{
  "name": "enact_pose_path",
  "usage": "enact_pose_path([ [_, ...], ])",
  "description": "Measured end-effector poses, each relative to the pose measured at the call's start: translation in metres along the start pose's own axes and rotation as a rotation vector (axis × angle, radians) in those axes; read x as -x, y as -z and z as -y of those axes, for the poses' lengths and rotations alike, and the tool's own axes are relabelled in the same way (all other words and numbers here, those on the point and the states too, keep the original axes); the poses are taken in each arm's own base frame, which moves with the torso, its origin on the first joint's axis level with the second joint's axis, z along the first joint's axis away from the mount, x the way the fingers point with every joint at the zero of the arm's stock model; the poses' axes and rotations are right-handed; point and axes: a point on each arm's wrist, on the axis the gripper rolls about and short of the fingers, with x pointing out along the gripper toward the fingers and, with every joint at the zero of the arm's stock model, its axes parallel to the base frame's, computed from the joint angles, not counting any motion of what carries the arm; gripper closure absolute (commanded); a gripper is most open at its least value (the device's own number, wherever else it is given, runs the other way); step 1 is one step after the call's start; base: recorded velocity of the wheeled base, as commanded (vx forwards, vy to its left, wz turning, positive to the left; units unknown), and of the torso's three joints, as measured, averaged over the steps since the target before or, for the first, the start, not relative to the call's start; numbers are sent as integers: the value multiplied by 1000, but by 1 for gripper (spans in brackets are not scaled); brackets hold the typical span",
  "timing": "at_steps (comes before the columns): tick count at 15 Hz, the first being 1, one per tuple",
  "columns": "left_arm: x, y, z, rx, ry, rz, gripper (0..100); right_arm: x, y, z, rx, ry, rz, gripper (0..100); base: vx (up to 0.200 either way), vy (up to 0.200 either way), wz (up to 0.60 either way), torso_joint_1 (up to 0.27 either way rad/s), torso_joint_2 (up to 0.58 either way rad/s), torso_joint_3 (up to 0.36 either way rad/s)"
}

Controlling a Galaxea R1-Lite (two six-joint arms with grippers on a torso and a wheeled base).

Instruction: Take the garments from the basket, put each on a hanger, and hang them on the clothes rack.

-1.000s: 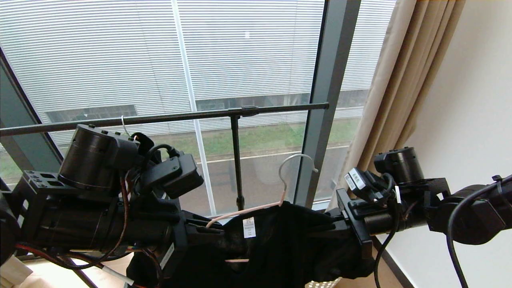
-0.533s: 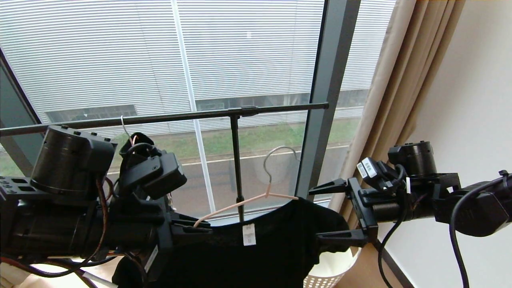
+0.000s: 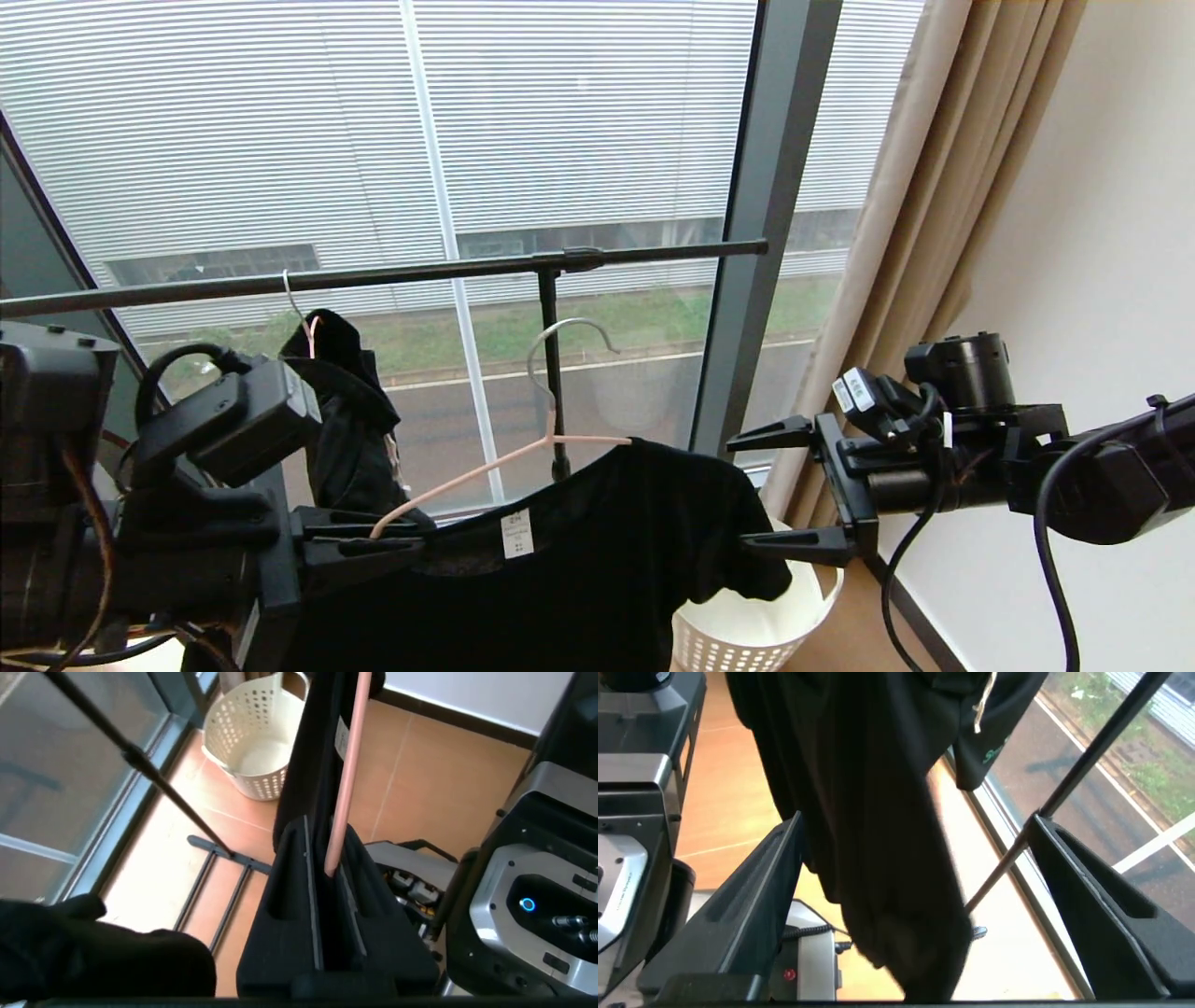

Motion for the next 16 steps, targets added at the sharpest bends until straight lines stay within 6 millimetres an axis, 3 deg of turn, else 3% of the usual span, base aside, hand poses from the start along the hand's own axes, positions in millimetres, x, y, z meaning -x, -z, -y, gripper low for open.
enact_pose_path([
  [6,25,12,12,4,-48,44,100,-9,12,12,-30,4,-23,0,0,0,0,0,0,0],
  [13,31,14,16,-1,-60,63,100,-14,26,22,-54,65,-84,0,0,0,0,0,0,0],
  [14,32,13,16,-3,-61,67,100,-14,27,23,-55,67,-85,100,0,0,0,0,0,0],
  [16,32,12,16,-6,-63,71,100,-13,26,24,-52,71,-85,100,0,0,0,0,0,0],
])
